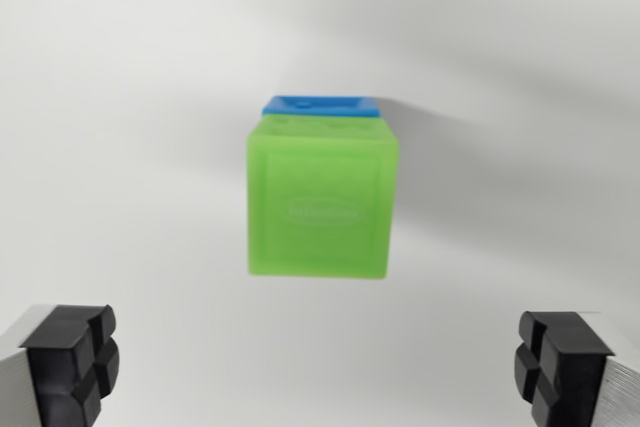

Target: Stack cube

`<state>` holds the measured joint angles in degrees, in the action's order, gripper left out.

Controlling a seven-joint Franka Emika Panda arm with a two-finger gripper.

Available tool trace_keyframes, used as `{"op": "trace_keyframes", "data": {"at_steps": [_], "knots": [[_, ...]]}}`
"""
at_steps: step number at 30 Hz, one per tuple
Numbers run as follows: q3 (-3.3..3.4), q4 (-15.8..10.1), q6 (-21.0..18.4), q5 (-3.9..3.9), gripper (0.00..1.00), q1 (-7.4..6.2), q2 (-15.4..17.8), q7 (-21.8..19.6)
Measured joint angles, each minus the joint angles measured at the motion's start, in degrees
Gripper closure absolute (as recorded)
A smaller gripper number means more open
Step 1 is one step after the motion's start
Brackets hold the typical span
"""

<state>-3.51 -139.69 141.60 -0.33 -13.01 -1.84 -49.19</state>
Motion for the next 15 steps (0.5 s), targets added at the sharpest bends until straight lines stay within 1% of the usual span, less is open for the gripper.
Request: {"op": "trace_keyframes", "data": {"at_steps": [8,15], "knots": [[-0.01,1.3,-5.1,0.33,0.00,0.00,3.9,0.2],[-0.01,3.1,-10.0,0.56,0.00,0.00,7.0,0.4]]}}
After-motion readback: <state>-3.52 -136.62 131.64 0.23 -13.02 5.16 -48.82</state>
